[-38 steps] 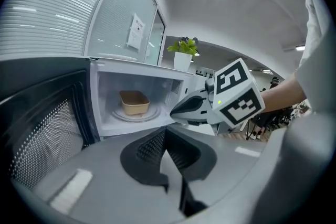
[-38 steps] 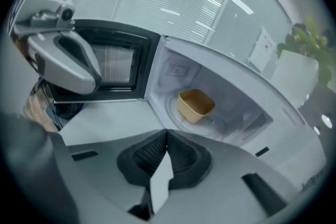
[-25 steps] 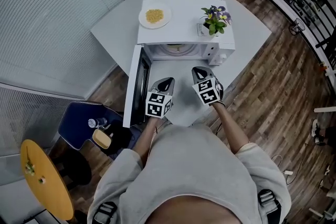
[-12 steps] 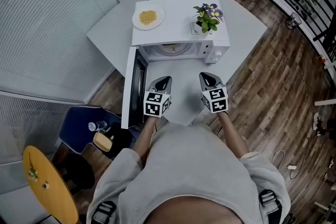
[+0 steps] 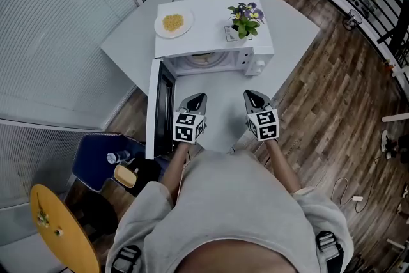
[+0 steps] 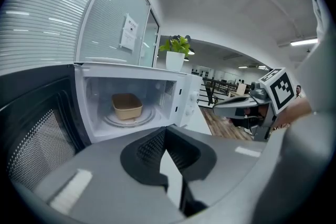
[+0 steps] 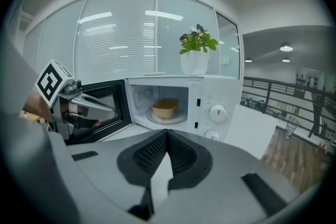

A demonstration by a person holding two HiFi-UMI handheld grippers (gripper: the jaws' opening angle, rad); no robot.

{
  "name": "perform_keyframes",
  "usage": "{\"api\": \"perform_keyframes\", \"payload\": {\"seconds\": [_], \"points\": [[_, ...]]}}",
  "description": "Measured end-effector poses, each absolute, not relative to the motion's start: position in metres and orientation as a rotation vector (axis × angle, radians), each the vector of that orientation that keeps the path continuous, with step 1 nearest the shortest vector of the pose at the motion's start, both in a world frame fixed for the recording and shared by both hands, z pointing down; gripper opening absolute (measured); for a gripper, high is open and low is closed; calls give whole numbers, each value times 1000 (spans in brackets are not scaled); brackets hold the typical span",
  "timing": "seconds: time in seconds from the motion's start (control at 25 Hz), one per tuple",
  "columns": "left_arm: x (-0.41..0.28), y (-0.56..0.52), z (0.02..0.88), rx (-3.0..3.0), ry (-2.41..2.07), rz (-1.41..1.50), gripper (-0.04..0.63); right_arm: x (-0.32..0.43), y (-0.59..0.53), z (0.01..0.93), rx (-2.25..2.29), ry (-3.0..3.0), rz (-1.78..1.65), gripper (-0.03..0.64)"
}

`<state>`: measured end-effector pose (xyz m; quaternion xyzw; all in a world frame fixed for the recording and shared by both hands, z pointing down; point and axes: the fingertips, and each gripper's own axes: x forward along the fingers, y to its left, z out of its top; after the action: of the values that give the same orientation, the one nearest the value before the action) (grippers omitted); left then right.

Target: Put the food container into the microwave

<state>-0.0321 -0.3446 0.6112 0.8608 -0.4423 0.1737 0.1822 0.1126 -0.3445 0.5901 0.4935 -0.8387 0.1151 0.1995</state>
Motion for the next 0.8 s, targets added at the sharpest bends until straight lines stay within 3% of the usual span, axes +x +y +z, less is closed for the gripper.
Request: {"api": "perform_keyframes", "payload": {"seconds": [0.8], "points": [[-31,-351,615,2419,-1250,482,9,111,-352,593,1388,-2342,327,12]]}}
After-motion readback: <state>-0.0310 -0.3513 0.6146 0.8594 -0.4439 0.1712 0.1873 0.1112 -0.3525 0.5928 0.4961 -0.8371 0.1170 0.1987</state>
